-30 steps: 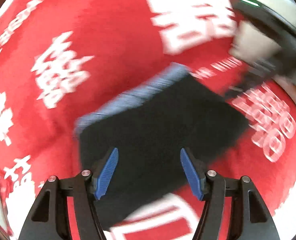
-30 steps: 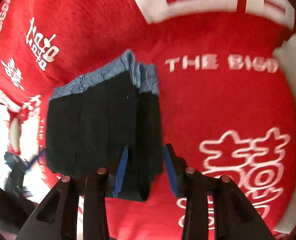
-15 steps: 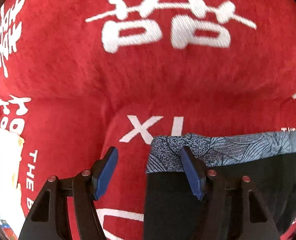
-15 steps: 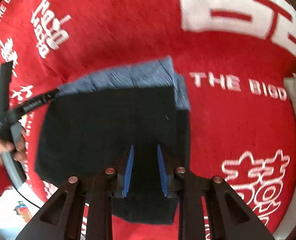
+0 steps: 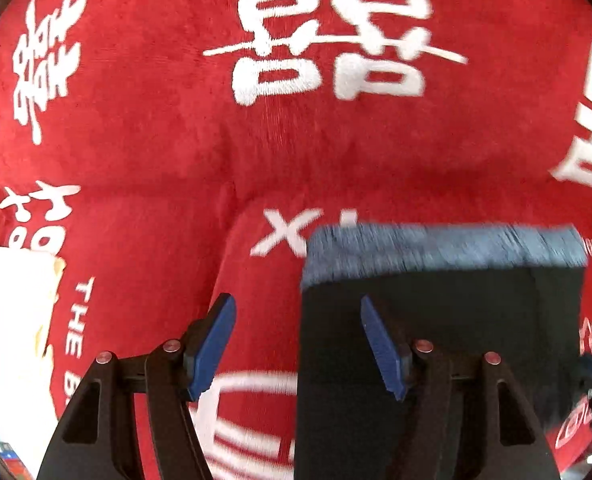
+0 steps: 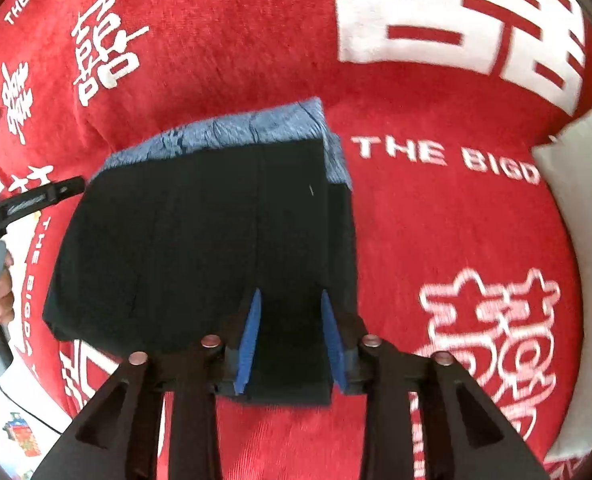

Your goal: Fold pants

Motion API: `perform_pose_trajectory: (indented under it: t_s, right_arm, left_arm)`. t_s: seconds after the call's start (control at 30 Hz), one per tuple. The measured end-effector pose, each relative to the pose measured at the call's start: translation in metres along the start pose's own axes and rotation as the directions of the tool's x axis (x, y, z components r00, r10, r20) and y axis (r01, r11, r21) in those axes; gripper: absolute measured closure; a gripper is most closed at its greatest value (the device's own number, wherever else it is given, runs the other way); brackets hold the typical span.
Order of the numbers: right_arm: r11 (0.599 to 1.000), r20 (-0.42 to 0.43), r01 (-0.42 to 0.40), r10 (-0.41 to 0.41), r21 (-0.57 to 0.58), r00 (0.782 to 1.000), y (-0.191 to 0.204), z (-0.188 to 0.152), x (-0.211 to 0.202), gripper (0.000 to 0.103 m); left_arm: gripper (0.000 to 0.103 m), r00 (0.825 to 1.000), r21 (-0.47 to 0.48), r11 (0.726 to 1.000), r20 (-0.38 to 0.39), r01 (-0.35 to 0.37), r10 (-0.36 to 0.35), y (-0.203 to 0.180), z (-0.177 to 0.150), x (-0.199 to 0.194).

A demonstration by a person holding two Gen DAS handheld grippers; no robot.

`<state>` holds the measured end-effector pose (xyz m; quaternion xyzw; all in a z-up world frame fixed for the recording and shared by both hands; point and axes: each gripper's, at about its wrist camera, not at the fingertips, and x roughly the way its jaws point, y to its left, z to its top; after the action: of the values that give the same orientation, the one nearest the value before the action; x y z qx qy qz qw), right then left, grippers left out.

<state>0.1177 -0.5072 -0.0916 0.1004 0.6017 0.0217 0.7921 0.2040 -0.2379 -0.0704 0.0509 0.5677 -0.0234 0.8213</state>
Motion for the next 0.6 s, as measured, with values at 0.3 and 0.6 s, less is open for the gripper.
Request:
perform_pose_trajectory:
  t_s: [0.3, 0.6]
  right_arm:
    - [0.997, -0.060, 0.026, -0.022, 0.069, 0.998, -0.002, -0.031, -0.024, 0.057]
    - [0.996, -0.083, 0.018, -0.011, 0.085, 0.996, 0.007, -0.043, -0.044, 0.036]
  left_arm:
    - [0.036, 0.992, 0.034, 0.999, -0.127, 0.026, -0.021, -0.012, -0.062, -0.016]
    - [0.015, 0.987, 0.063, 0.997, -0.158, 0.034, -0.023, -0.026, -0.064, -0.011]
